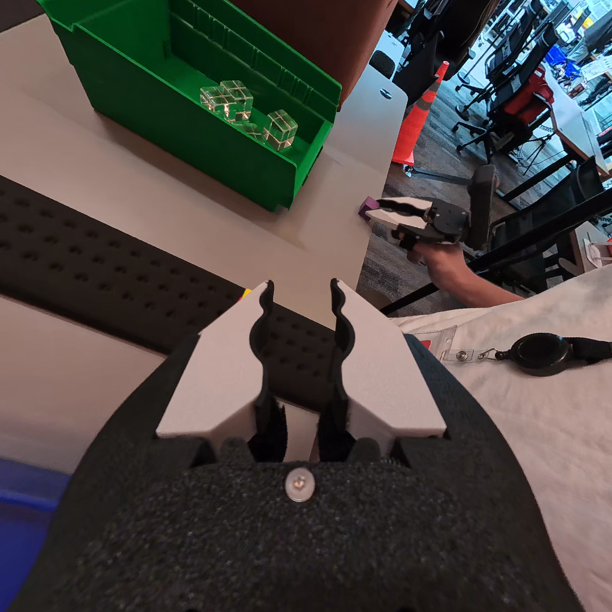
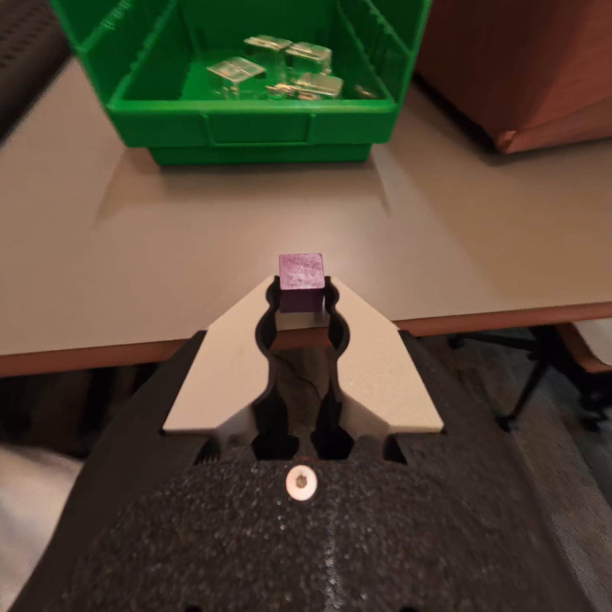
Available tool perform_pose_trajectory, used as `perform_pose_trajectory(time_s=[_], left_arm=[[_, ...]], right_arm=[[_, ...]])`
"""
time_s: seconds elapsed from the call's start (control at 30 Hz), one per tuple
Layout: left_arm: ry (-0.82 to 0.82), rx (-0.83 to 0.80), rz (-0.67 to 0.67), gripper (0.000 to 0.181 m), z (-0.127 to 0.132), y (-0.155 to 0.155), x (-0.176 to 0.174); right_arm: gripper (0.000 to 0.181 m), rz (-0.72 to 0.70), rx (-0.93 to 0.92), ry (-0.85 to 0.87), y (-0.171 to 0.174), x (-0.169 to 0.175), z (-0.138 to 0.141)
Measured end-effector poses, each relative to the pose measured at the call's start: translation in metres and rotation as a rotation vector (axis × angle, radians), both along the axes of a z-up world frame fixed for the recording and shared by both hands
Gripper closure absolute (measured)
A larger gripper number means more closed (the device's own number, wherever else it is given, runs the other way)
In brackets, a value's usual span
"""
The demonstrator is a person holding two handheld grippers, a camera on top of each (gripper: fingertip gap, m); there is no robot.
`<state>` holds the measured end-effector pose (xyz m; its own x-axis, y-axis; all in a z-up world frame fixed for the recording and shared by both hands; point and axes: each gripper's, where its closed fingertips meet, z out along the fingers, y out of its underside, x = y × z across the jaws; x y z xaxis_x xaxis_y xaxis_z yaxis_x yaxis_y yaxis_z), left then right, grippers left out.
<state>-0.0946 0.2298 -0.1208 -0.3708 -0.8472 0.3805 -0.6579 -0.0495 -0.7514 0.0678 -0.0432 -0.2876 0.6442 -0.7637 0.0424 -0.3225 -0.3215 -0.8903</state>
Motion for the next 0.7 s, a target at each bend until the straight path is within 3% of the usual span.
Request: perform_pose_trajectory(time_s=[0.1, 0.17, 0.23, 0.37, 0.43, 0.53, 0.7], left_arm=[[0.000, 0.003, 0.022, 0.145, 0.000, 0.006, -0.008], [0.000, 0.010, 0.044, 0.145, 0.000, 0.014, -0.016], [-0.009, 0.012, 0.074, 0.145, 0.001, 0.025, -0.026], [-0.005, -0.001, 0.147, 0.142, -0.006, 0.049, -0.048], [-0.005, -0.006, 0.180, 0.145, -0.010, 0.060, -0.059], [0.004, -0.012, 0.223, 0.145, -0.018, 0.075, -0.076], [0.018, 0.017, 0.290, 0.145, -0.027, 0.095, -0.098]], right_arm=[[0.155, -0.045, -0.031, -0.036, 0.002, 0.003, 0.008], [0.155, 0.008, 0.012, -0.040, 0.022, -0.005, 0.025], [0.156, 0.109, 0.065, -0.053, 0.058, -0.020, 0.050], [0.155, 0.475, 0.184, 0.012, 0.163, -0.080, 0.091], [0.155, 0.601, 0.229, 0.072, 0.205, -0.108, 0.098], [0.155, 0.678, 0.270, 0.087, 0.247, -0.128, 0.102], [0.155, 0.714, 0.214, 0.079, 0.279, -0.135, 0.089]])
